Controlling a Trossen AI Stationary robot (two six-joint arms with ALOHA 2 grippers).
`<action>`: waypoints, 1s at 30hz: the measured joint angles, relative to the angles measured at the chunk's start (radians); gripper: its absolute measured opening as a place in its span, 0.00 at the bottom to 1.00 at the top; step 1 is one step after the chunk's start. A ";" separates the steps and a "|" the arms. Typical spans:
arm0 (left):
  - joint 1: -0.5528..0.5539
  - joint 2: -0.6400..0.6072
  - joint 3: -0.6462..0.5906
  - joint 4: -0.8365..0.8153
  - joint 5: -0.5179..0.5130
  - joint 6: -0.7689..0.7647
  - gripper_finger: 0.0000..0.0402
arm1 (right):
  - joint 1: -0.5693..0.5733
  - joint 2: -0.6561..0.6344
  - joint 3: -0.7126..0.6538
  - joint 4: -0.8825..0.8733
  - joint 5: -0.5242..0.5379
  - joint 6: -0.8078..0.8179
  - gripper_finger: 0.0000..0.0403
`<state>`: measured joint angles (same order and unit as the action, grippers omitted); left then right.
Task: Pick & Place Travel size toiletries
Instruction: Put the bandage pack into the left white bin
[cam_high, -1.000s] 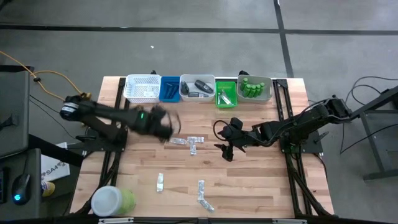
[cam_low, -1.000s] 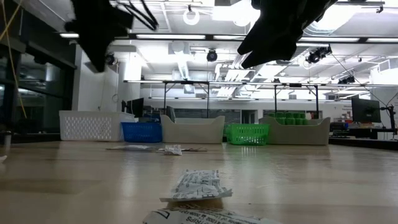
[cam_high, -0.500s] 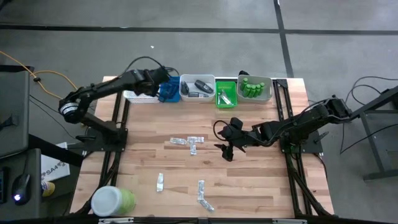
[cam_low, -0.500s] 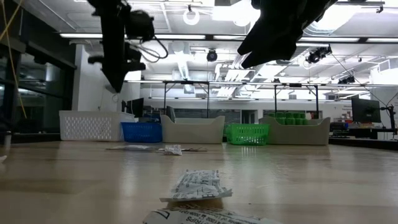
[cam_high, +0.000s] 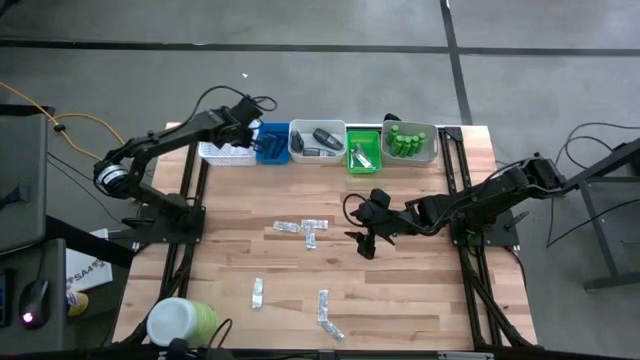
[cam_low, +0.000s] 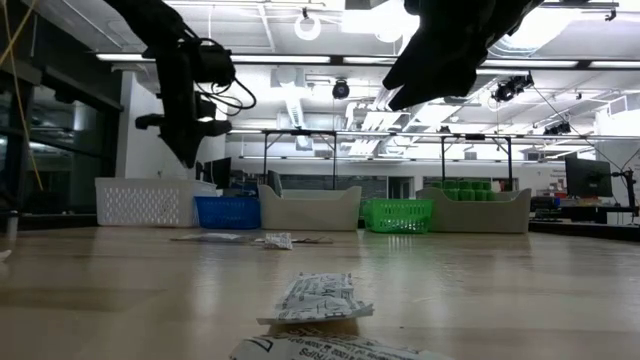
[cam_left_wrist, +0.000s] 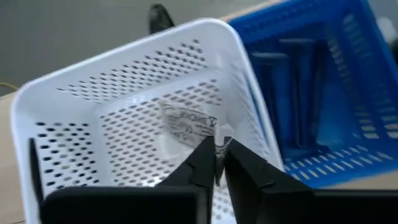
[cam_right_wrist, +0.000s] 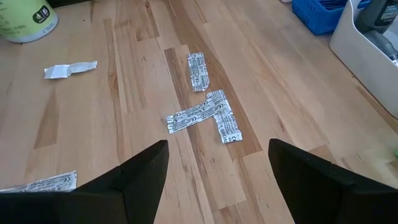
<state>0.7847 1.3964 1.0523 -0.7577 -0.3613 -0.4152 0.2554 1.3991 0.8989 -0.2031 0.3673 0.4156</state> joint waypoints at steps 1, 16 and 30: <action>0.001 0.000 0.000 0.002 -0.004 0.000 0.10 | 0.000 0.000 0.000 0.000 0.000 0.000 0.67; 0.000 -0.020 0.001 0.002 -0.005 0.007 0.24 | 0.000 0.000 0.000 0.000 -0.001 0.035 0.67; -0.231 -0.233 0.040 -0.186 0.101 0.030 0.23 | 0.021 0.000 0.000 -0.010 -0.002 0.071 0.67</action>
<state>0.5541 1.1629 1.0927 -0.9433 -0.2604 -0.3848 0.2767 1.3991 0.8989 -0.2127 0.3653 0.4866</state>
